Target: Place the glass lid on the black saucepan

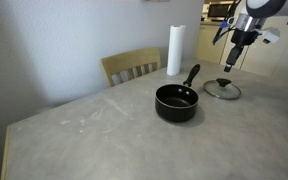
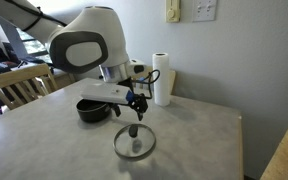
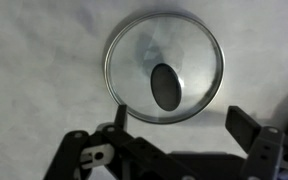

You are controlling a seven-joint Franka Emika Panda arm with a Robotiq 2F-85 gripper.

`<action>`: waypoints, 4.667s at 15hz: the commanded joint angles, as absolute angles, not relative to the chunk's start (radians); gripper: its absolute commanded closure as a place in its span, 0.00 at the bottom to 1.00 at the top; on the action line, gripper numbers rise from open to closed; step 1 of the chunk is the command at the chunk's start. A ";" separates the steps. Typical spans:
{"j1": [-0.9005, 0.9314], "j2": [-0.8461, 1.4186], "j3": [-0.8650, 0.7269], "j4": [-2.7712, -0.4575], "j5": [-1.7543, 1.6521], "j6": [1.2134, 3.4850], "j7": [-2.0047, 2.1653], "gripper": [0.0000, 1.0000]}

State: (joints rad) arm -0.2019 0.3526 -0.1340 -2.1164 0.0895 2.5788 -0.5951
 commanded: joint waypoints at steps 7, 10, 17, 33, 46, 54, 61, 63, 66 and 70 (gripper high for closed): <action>-0.301 0.473 -0.049 -2.024 0.100 2.575 -0.591 0.00; -0.300 0.500 -0.043 -2.018 0.078 2.569 -0.588 0.00; -0.298 0.538 -0.034 -2.006 0.057 2.564 -0.585 0.00; -0.307 0.553 -0.023 -1.989 0.053 2.564 -0.601 0.84; -0.263 0.347 -0.076 -2.040 -0.140 2.525 -0.586 0.84; -0.218 0.215 -0.065 -2.047 -0.159 2.486 -0.593 0.84; -0.181 0.168 -0.006 -2.038 -0.029 2.432 -0.679 0.84; -0.167 0.165 0.009 -2.028 0.018 2.389 -0.704 0.84; -0.137 0.169 0.022 -2.015 0.048 2.341 -0.705 0.84; -0.097 0.193 0.042 -1.990 0.066 2.331 -0.685 0.84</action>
State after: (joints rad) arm -0.1151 0.1882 0.0293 -2.0176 0.0349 2.3614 -0.6754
